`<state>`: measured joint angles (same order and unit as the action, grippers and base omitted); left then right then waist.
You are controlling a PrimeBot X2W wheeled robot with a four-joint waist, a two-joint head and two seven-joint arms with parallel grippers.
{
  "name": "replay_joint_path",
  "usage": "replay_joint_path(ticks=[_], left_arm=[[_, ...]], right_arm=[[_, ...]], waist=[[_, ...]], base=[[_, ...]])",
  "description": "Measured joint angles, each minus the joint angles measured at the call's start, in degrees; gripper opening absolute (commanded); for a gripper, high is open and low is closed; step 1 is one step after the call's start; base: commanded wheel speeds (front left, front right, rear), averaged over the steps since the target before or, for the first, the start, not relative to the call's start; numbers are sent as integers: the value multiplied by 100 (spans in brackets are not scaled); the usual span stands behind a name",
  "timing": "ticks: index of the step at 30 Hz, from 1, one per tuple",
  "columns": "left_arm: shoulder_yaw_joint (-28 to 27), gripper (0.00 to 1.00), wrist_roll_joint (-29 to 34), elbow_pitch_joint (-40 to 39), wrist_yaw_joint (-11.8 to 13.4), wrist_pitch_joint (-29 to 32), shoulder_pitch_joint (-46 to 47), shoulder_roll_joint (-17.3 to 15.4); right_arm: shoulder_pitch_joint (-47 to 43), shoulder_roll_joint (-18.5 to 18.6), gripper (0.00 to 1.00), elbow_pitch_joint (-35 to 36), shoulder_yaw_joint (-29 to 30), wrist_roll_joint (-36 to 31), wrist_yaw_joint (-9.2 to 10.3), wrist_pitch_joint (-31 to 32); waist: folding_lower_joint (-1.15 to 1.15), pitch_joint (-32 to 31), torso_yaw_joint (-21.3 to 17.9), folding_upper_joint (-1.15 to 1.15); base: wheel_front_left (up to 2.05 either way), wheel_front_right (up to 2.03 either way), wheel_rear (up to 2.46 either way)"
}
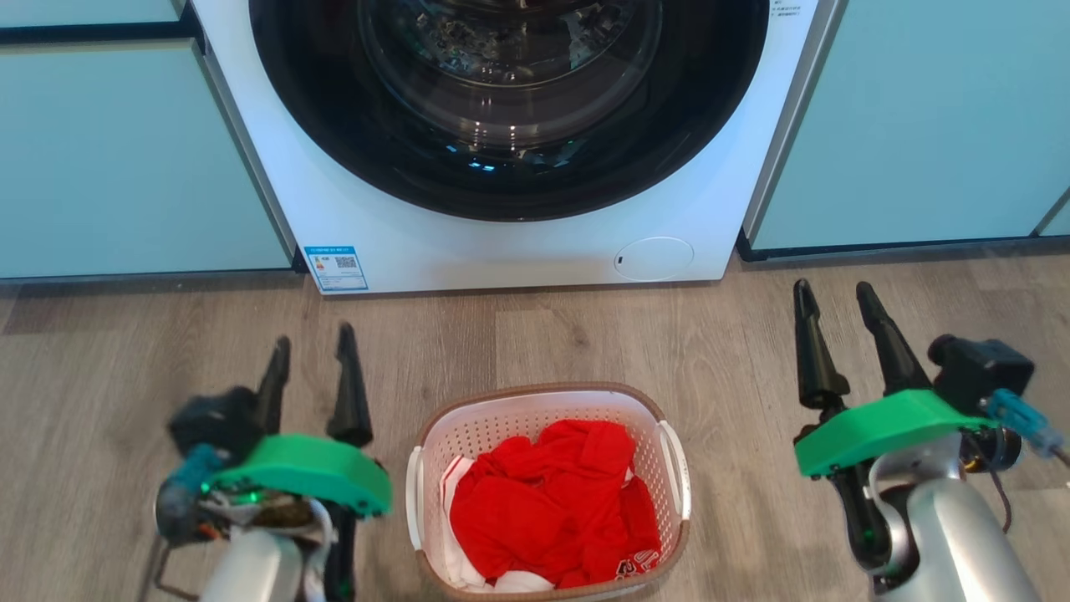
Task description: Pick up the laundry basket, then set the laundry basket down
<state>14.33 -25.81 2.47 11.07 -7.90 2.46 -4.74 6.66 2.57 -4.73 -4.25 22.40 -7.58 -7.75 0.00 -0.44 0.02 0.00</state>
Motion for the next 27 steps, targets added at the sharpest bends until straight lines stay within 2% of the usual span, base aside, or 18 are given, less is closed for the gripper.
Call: replay_joint_path(ticks=[2, 7, 12, 18, 21, 25, 27], left_arm=[[102, 100, 96, 92, 97, -24, 0, -52], [580, 100, 531, 475, 721, -82, 17, -277], [904, 100, 602, 556, 1078, -176, 159, -294], [960, 100, 803, 263, 1115, -301, 169, -305], [779, 100, 816, -4, 1168, -361, 169, -172], [643, 100, 968, -103, 878, -421, 165, -107], [469, 100, 962, -242, 643, -437, 164, -10]], right_arm=[[0, -1, 100, -31, -2, -86, 0, -1], [-1, -4, 100, -222, 3, -504, 0, -118], [-9, -7, 100, -642, -99, -699, 0, -193], [2, -8, 100, -739, -220, -1131, 0, -298], [5, -8, 100, -654, -256, -1218, 0, -352], [10, -8, 100, -424, -328, -1271, 0, -414], [13, -8, 100, -325, -321, -1395, 0, -460]], waist=[[0, -4, 3, 0], [0, -24, 15, 0], [0, -57, 32, 0], [0, -69, 56, 0], [0, -59, 64, 0], [0, -50, 58, 0], [0, -43, 53, 0]], base=[[0, 0, 0], [0, 0, 0], [0, 0, 0], [0, 0, 0], [0, 0, 0], [0, 0, 0], [0, 0, 0]])
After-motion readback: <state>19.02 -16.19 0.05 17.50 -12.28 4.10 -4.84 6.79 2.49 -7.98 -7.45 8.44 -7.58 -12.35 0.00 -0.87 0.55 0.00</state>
